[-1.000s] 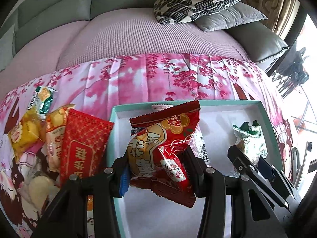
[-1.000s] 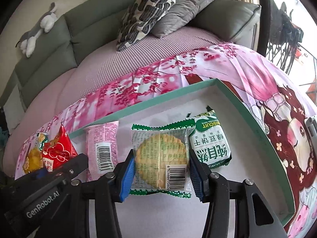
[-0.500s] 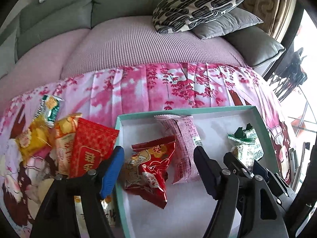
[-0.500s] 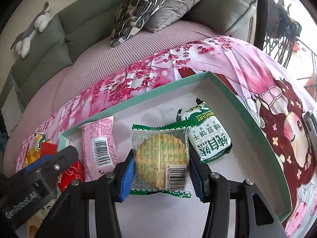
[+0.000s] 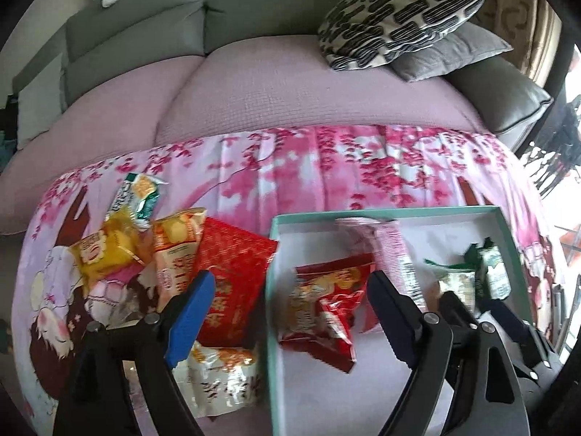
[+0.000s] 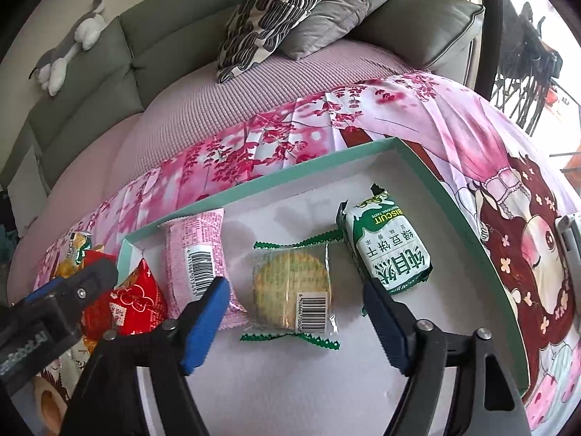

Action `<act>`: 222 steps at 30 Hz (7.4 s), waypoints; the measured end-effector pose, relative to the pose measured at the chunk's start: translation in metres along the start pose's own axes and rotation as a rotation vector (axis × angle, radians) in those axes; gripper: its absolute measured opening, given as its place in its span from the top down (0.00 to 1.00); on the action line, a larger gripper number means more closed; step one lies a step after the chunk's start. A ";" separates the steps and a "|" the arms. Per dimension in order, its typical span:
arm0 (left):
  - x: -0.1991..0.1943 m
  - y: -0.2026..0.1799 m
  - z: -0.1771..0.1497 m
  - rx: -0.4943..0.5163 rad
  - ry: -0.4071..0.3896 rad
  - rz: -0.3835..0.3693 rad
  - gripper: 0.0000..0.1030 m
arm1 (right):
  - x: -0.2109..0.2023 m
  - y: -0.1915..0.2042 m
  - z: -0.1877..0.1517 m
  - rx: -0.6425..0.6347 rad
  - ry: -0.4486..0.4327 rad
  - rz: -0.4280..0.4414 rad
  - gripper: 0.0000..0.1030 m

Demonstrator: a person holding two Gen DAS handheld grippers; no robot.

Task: Organize snacks

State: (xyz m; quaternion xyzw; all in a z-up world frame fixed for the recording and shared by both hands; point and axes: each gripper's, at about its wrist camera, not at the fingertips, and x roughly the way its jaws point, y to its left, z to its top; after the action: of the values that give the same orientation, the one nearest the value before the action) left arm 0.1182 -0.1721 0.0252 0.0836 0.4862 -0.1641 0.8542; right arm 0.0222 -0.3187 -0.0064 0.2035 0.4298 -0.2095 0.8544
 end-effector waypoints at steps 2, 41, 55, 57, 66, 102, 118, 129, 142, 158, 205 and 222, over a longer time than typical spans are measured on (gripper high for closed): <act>0.001 0.003 0.000 -0.006 0.000 0.017 0.16 | -0.002 0.000 0.000 -0.008 -0.006 -0.010 0.06; -0.036 0.064 -0.022 -0.180 -0.019 0.024 0.04 | -0.044 0.026 -0.018 -0.079 0.002 -0.037 0.00; -0.060 0.153 -0.048 -0.340 -0.013 0.143 0.04 | -0.048 0.076 -0.037 -0.169 0.025 0.053 0.00; -0.060 0.164 -0.053 -0.359 -0.005 0.162 0.04 | -0.047 0.091 -0.042 -0.198 0.043 0.087 0.00; -0.044 0.202 -0.077 -0.447 0.080 0.169 0.04 | -0.042 0.144 -0.070 -0.332 0.092 0.153 0.00; 0.024 0.178 -0.074 -0.483 0.209 -0.062 0.44 | -0.016 0.148 -0.079 -0.365 0.147 0.084 0.00; 0.001 0.220 -0.103 -0.545 0.216 0.015 0.45 | -0.015 0.165 -0.084 -0.464 0.112 0.091 0.00; 0.004 0.214 -0.100 -0.514 0.224 -0.013 0.45 | -0.015 0.182 -0.090 -0.637 0.043 0.103 0.02; 0.006 0.213 -0.099 -0.527 0.236 -0.077 0.45 | 0.003 0.207 -0.088 -0.837 0.067 0.083 0.22; 0.006 0.215 -0.101 -0.546 0.242 -0.091 0.45 | -0.016 0.185 -0.074 -0.792 0.080 0.185 0.26; 0.004 0.219 -0.102 -0.591 0.242 -0.107 0.45 | 0.008 0.211 -0.089 -1.134 0.242 0.291 0.29; 0.002 0.217 -0.103 -0.576 0.239 -0.098 0.47 | 0.017 0.209 -0.101 -1.085 0.380 0.291 0.42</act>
State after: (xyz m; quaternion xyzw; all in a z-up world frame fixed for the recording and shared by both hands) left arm 0.1151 0.0613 -0.0331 -0.1665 0.6132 -0.0499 0.7706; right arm 0.0773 -0.0952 -0.0411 -0.1713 0.5886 0.1996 0.7645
